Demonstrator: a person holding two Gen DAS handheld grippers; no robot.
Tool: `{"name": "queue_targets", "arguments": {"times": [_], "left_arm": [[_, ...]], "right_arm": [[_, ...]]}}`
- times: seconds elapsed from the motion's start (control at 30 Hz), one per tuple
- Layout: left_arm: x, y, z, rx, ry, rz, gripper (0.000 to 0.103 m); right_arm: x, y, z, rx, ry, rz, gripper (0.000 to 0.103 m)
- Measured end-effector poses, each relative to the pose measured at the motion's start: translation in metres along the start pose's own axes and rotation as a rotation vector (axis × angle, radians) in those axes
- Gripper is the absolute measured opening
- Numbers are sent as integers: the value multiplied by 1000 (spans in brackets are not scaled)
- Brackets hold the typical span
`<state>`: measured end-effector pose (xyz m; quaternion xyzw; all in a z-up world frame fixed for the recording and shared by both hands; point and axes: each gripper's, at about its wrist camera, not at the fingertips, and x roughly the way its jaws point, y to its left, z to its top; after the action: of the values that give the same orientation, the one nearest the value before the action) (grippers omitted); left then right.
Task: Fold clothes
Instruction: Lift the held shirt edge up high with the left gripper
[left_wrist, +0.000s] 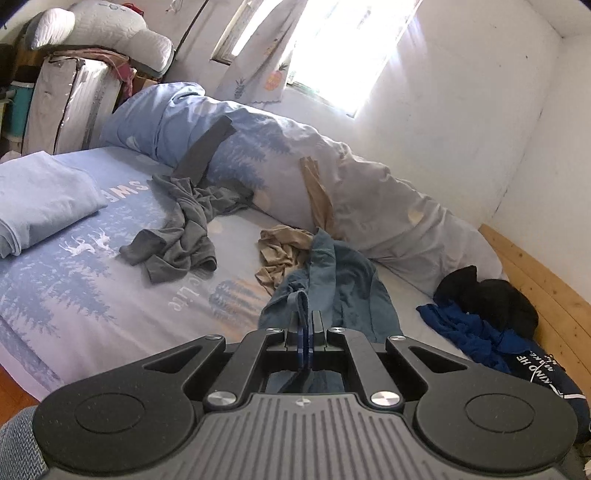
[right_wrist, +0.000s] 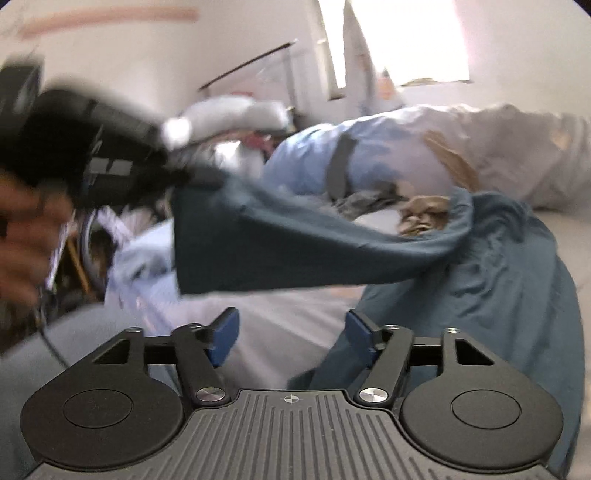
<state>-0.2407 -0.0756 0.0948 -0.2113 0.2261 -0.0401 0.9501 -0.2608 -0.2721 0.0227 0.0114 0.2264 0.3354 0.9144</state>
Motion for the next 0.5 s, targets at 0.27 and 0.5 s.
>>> {"name": "queue_targets", "arguments": {"times": [0.27,0.5], "left_arm": [[-3,38,44,-74,-74,31,6],[10,84,117,-114,-151,53,6]], "right_arm": [[0,20,-1,8,91,-59,71],[12,21,-6,0,150,-145,73]]}}
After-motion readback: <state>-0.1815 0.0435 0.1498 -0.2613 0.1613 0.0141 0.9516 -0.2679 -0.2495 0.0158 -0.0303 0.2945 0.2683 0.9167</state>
